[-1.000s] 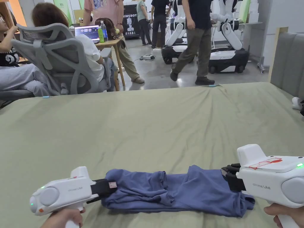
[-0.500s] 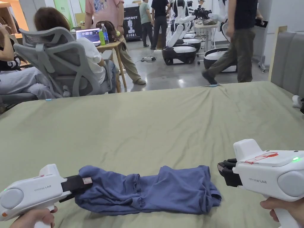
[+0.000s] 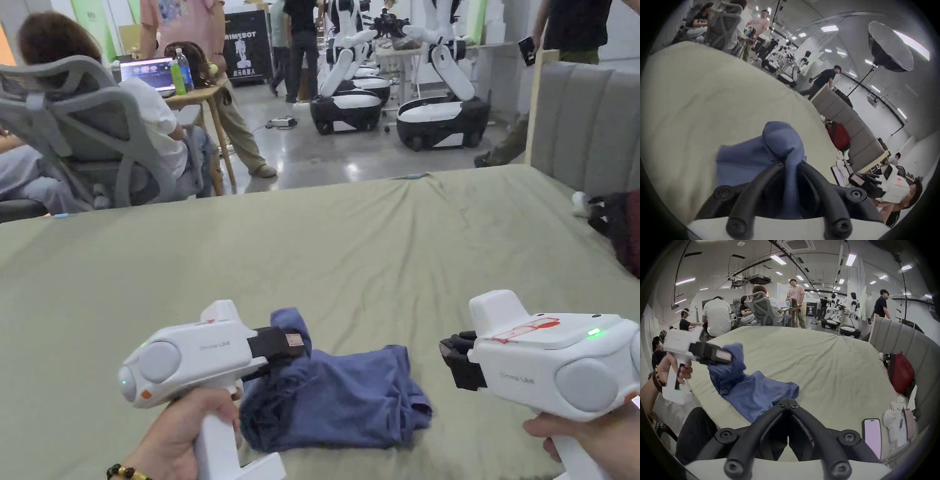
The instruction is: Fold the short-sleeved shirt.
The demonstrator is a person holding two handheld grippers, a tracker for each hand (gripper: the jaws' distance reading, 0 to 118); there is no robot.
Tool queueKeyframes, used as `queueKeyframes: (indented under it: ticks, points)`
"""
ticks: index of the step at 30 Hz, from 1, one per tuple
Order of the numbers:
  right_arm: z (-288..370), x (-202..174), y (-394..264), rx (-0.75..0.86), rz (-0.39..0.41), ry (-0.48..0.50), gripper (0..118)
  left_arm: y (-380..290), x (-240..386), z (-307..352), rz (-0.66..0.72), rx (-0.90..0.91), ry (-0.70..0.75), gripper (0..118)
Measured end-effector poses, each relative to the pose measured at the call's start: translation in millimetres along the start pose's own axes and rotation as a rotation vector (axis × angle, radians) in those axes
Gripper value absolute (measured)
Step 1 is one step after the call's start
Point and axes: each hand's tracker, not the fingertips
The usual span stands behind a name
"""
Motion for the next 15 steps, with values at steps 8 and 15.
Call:
queueKeyframes:
  ticks: [8, 15]
  points:
    - [13.6, 17.8, -9.7, 0.005, -0.056, -0.028, 0, -44.0, 28.7, -80.5, -0.034, -0.139, 0.046, 9]
    - [7.9, 26.6, -15.2, -0.013, -0.071, -0.042, 0, -27.9, 20.3, -53.1, 0.003, -0.115, -0.105, 118]
